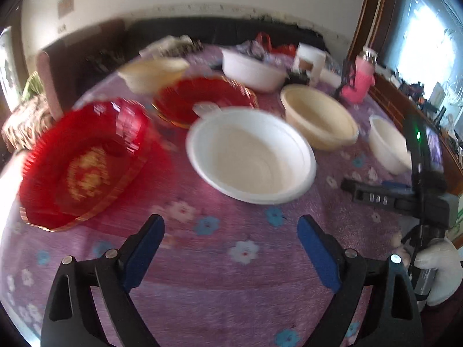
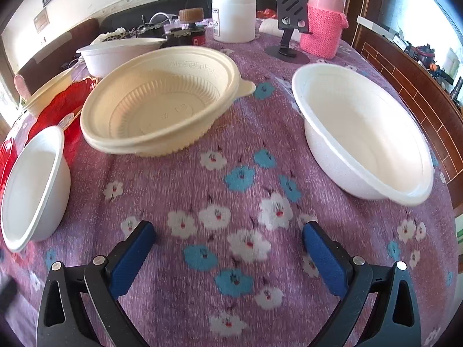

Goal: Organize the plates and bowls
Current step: 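Move both tools toward the large white bowl's rim, then close the left gripper on the white bowl rim while the right gripper grips it too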

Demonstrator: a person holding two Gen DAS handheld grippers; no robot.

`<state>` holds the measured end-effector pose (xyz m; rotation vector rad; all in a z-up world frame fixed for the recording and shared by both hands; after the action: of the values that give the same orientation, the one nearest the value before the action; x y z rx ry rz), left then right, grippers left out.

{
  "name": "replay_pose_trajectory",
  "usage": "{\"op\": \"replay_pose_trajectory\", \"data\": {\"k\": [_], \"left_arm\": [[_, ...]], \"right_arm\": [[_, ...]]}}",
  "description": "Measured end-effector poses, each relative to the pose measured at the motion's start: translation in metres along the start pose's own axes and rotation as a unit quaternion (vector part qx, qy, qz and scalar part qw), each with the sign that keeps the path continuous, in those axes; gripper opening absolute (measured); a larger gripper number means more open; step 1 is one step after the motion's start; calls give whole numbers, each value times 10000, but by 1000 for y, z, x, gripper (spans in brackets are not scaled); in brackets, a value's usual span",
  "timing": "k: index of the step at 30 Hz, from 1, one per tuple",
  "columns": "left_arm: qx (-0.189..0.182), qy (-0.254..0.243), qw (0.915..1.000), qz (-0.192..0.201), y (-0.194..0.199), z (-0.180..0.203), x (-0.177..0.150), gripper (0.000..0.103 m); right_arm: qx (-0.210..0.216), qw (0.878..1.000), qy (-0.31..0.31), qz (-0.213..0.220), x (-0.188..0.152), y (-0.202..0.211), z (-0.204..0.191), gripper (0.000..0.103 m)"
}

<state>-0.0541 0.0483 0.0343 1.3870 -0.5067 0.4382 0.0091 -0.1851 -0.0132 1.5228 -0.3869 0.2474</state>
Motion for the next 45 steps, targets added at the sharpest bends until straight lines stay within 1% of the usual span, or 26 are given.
{"op": "replay_pose_trajectory", "data": {"k": [2, 5, 8, 11, 15, 17, 19, 20, 21, 23, 25, 26, 28, 30, 33, 35, 37, 39, 41, 43, 45], "left_arm": [[137, 75, 9995, 284, 17, -16, 1, 93], [306, 139, 9980, 532, 31, -31, 5, 94], [258, 189, 9978, 575, 31, -40, 12, 94], [41, 269, 9985, 483, 29, -41, 14, 94], [76, 119, 9987, 492, 32, -37, 10, 94], [43, 105, 9988, 486, 31, -36, 12, 93], [-49, 121, 9988, 478, 31, -36, 14, 86], [-102, 135, 9988, 458, 30, -36, 15, 80], [-154, 157, 9988, 431, 30, -37, 16, 79], [-244, 236, 9987, 385, 28, -39, 18, 79], [-334, 294, 9984, 351, 27, -40, 20, 79], [-377, 309, 9982, 339, 27, -40, 21, 79], [-442, 322, 9980, 328, 27, -39, 22, 79], [-446, 280, 9981, 318, 27, -36, 24, 79], [-497, 180, 9983, 240, 24, -27, 27, 79], [-569, 104, 9982, 171, 20, -17, 29, 78], [-607, 13, 9981, 53, 13, -5, 32, 78], [-648, -68, 9978, -98, 2, 7, 33, 78], [-666, -108, 9973, -302, -12, 18, 32, 78], [-744, -123, 9958, -514, -27, 27, 31, 78], [-809, -89, 9941, -716, -41, 33, 30, 78]], "right_arm": [[54, 10000, 21, 21, -8, 8, -1, 100], [272, 9992, 118, 253, -21, 28, -10, 99], [638, 9965, 215, 497, -25, 47, -24, 99], [996, 9924, 328, 640, -21, 58, -43, 90], [1351, 9884, 374, 584, -9, 52, -67, 80], [1545, 9865, 259, 477, -2, 45, -77, 77], [1724, 9842, 158, 383, 5, 39, -86, 74], [1813, 9828, 113, 332, 7, 35, -91, 73], [1873, 9820, 84, 230, 11, 29, -98, 73], [1923, 9813, 31, 56, 16, 19, -107, 62], [2162, 9760, -17, -257, 18, 6, -115, 24], [2281, 9728, -81, -394, 17, 1, -117, 18], [2277, 9731, -67, -346, 17, 3, -116, 12], [2284, 9729, -61, -352, 13, 10, -111, 10], [2103, 9768, 6, -406, 6, 21, -97, 10], [2007, 9781, 18, -548, -1, 25, -81, 10], [2014, 9765, 25, -772, -9, 29, -66, 10], [2035, 9752, -31, -875, -15, 30, -54, 10], [2023, 9757, -15, -839, -16, 30, -48, 10], [1981, 9776, 4, -707, -19, 33, -43, 10], [2018, 9773, -2, -640, -22, 35, -40, 12]]}}
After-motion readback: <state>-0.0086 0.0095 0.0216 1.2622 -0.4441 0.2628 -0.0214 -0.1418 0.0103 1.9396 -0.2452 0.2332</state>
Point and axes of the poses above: each gripper's, at about its wrist camera, not at the fingertips, and y roughly against the way its jaws point, z to its right, x to its top, the point moved 3 cm from there along -y, roughly the way its jaws point, and after that the axes turned 6 degrees about -z, right-handed, at the moved point
